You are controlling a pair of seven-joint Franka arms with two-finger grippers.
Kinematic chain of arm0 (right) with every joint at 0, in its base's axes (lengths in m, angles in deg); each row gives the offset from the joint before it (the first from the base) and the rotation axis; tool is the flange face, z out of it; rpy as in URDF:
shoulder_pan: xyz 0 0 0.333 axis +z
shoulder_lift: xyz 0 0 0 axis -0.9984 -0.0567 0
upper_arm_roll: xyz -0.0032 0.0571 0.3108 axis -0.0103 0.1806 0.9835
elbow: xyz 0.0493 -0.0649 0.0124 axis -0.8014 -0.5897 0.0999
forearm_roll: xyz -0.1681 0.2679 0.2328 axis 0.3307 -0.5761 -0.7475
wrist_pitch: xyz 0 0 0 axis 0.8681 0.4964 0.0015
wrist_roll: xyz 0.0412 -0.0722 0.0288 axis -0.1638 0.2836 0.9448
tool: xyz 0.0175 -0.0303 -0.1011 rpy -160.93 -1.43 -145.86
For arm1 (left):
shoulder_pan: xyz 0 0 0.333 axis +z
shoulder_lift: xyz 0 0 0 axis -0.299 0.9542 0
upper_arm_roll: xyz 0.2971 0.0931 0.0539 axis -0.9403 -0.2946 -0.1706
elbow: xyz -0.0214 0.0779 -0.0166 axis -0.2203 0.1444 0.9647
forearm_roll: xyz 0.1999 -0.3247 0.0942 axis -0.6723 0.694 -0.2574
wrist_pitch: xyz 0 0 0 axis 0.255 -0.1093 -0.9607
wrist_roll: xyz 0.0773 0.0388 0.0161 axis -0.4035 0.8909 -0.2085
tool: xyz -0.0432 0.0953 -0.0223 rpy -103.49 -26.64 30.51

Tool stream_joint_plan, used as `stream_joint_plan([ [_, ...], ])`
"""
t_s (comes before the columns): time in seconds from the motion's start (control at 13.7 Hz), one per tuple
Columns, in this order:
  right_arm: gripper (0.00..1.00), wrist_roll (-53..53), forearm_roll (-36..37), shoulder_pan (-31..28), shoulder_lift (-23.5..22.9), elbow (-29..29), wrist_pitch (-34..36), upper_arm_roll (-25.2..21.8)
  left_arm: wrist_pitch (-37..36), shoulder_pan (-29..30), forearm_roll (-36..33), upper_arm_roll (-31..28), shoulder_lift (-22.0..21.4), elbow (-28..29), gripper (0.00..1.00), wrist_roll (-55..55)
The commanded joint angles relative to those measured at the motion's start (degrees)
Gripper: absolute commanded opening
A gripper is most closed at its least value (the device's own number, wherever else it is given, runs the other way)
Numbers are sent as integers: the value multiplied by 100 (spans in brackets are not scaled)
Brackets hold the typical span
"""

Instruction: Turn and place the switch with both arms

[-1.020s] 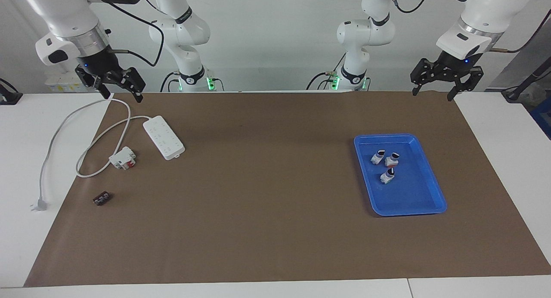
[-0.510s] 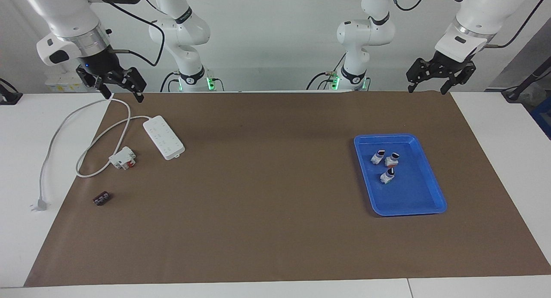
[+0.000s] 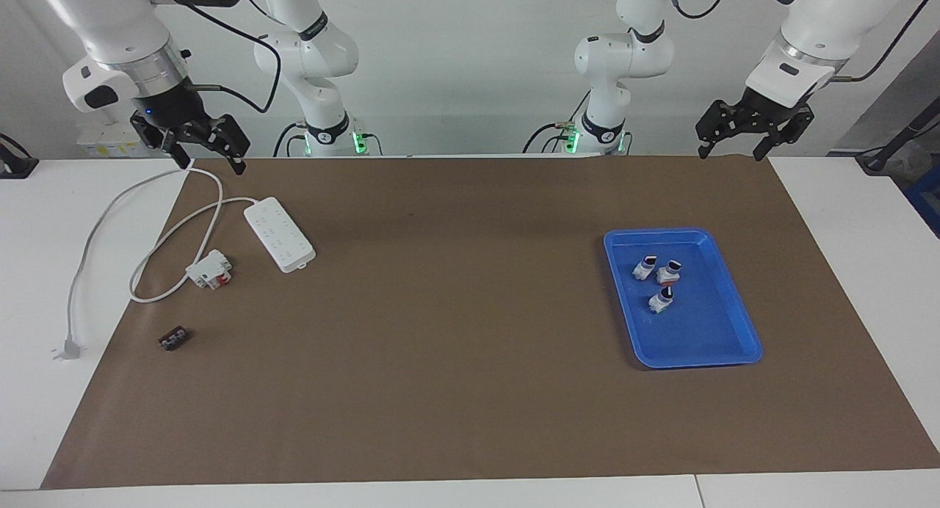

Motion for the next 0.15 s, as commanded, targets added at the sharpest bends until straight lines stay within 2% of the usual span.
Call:
stream_joint_plan([
  [0.0, 100, -72, -87, -9, 161, -188, -97, 13, -47, 50, -75, 31, -169, 173, 100, -44],
  [0.07, 100, -72, -87, -9, 161, -188, -97, 13, -55, 50, -75, 31, -169, 165, 100, -44],
])
